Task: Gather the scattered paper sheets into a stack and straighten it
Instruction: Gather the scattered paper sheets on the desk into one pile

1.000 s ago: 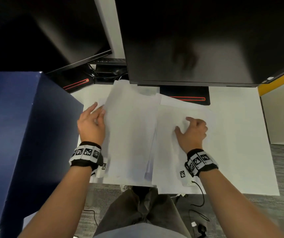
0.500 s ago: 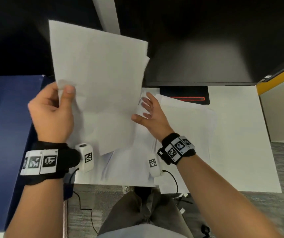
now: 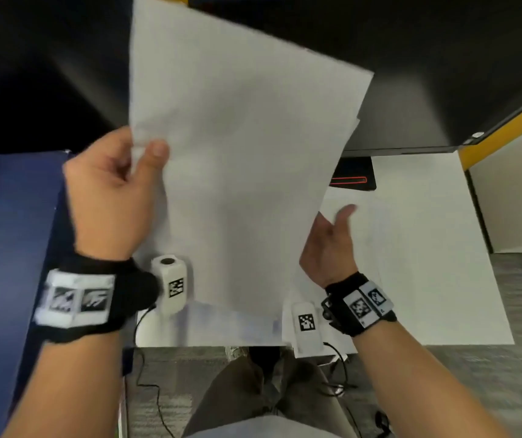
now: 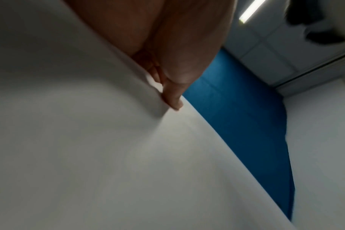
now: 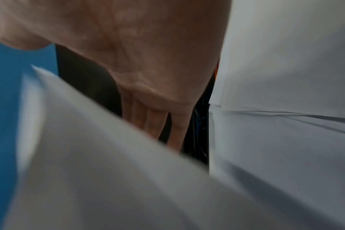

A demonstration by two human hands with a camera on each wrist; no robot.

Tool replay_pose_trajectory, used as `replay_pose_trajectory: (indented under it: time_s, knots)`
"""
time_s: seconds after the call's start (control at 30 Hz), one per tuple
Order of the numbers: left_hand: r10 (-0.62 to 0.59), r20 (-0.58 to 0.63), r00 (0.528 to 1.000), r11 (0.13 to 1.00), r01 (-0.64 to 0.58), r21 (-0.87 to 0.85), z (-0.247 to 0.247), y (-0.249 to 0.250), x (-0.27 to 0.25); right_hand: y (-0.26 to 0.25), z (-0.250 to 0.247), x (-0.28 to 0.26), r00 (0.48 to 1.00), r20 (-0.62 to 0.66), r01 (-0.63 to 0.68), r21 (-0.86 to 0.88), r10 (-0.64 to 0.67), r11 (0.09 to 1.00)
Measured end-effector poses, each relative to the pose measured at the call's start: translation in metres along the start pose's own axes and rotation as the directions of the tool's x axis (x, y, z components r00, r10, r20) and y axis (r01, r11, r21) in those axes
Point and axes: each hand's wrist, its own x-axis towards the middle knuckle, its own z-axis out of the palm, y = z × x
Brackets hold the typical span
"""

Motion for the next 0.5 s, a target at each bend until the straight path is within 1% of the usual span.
replay_pose_trajectory:
  time_s: [0.03,0.07,0.1,0.13,0.17,0.2,0.23,0.27,0.3,0.33,0.37,0.4,0.43,0.47,0.5]
  knots:
    - [-0.054,0.025,0.998,0.999,0.054,-0.001,0.018,-0.012,-0.003,-0.001,-0.011,-0.004,0.999,0.029,-0.035,0.212,0.03,0.977]
    - [-0.15,0.05,0.987,0.989,0.15,0.017,0.04,-0.027,-0.01,-0.001,-0.023,-0.009,0.997,0.034,-0.074,0.35,0.067,0.934]
    - [-0.277,0.077,0.958,0.96,0.275,0.047,0.062,-0.041,-0.022,0.002,-0.035,-0.013,0.996,0.005,-0.085,0.347,0.089,0.934]
    - [-0.405,0.1,0.909,0.914,0.399,0.074,0.085,-0.056,-0.036,0.01,-0.046,-0.014,0.99,-0.106,-0.075,0.196,0.098,0.978]
    - [-0.495,0.128,0.859,0.868,0.486,0.097,0.107,-0.07,-0.053,0.021,-0.061,-0.013,0.973,-0.219,-0.085,-0.054,0.071,0.995]
    - [-0.54,0.169,0.824,0.841,0.523,0.138,0.127,-0.085,-0.071,0.035,-0.076,-0.011,0.934,-0.355,-0.148,-0.283,0.04,0.948]
    - [-0.562,0.226,0.796,0.826,0.529,0.193,0.145,-0.097,-0.087,0.05,-0.092,-0.008,0.896,-0.444,-0.225,-0.413,0.02,0.883]
    - [-0.587,0.288,0.757,0.809,0.529,0.258,0.159,-0.107,-0.102,0.064,-0.105,-0.006,0.869,-0.494,-0.301,-0.464,0.039,0.833]
    - [-0.612,0.341,0.714,0.79,0.533,0.301,0.17,-0.115,-0.114,0.075,-0.117,-0.004,0.858,-0.508,-0.358,-0.49,0.074,0.795]
    - [-0.626,0.388,0.677,0.78,0.539,0.319,0.176,-0.123,-0.121,0.084,-0.126,-0.001,0.857,-0.507,-0.392,-0.519,0.096,0.76]
    - [-0.63,0.416,0.655,0.776,0.541,0.324,0.179,-0.125,-0.125,0.089,-0.134,0.001,0.855,-0.509,-0.413,-0.55,0.101,0.726]
    - [-0.63,0.422,0.652,0.777,0.535,0.333,0.175,-0.13,-0.125,0.092,-0.142,0.001,0.85,-0.519,-0.424,-0.575,0.088,0.7]
    - [-0.627,0.4,0.668,0.778,0.522,0.348,0.167,-0.136,-0.123,0.091,-0.15,0.0,0.836,-0.545,-0.434,-0.587,0.062,0.684]
    - [-0.618,0.349,0.705,0.78,0.493,0.385,0.157,-0.147,-0.119,0.09,-0.159,-0.002,0.811,-0.584,-0.445,-0.586,0.028,0.677]
    - [-0.605,0.278,0.746,0.769,0.457,0.448,0.144,-0.16,-0.115,0.088,-0.169,-0.006,0.774,-0.633,-0.468,-0.578,-0.005,0.669]
